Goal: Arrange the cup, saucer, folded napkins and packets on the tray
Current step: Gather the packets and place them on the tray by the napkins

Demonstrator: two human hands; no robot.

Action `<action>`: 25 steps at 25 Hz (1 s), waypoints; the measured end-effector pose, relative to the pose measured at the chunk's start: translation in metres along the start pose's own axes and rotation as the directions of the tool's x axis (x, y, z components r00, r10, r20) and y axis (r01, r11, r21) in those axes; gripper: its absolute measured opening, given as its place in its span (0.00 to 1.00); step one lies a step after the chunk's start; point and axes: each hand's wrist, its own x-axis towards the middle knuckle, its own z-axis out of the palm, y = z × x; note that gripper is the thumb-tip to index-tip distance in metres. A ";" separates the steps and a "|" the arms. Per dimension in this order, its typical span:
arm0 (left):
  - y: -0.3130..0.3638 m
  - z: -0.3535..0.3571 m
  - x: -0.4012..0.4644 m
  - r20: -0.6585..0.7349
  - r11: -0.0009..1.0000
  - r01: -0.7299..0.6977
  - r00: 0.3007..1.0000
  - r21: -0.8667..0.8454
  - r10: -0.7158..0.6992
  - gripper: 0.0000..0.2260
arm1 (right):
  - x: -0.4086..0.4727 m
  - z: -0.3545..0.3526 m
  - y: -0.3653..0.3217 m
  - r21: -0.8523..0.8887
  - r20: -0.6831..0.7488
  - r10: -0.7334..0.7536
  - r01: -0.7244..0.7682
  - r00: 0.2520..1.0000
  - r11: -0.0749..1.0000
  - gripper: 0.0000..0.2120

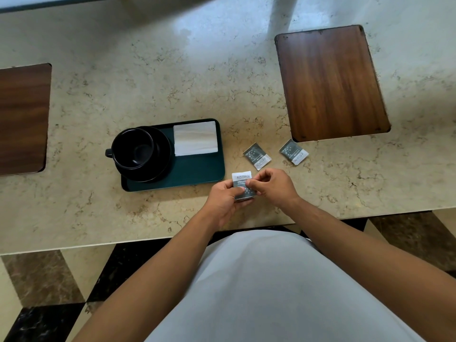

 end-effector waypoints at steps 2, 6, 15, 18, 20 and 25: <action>0.002 -0.001 0.001 0.000 1.000 0.004 1.000 -0.025 -0.004 0.14 | 0.003 0.000 0.000 -0.032 -0.006 -0.010 0.009 1.000 0.999 0.10; 0.006 -0.003 0.001 -0.026 0.999 0.012 1.000 -0.046 -0.013 0.12 | 0.025 -0.009 -0.004 -0.240 -0.174 -0.112 0.068 0.978 0.968 0.08; 0.009 -0.012 0.002 -0.056 0.996 -0.005 0.998 -0.089 0.000 0.10 | 0.061 -0.005 -0.021 -0.625 -0.150 -0.196 0.061 0.969 0.778 0.26; 0.011 -0.014 0.003 -0.055 0.995 -0.005 0.998 -0.100 -0.001 0.11 | 0.059 -0.005 -0.022 -0.588 -0.130 -0.179 0.070 0.975 0.806 0.21; 0.011 -0.015 0.004 -0.053 0.995 -0.005 0.999 -0.101 -0.001 0.13 | 0.056 -0.006 -0.020 -0.541 -0.089 -0.167 0.093 0.982 0.836 0.17; 0.013 -0.018 0.004 -0.056 0.996 -0.011 0.998 -0.086 0.006 0.15 | 0.044 -0.012 -0.015 -0.319 -0.114 -0.214 0.168 0.970 0.933 0.07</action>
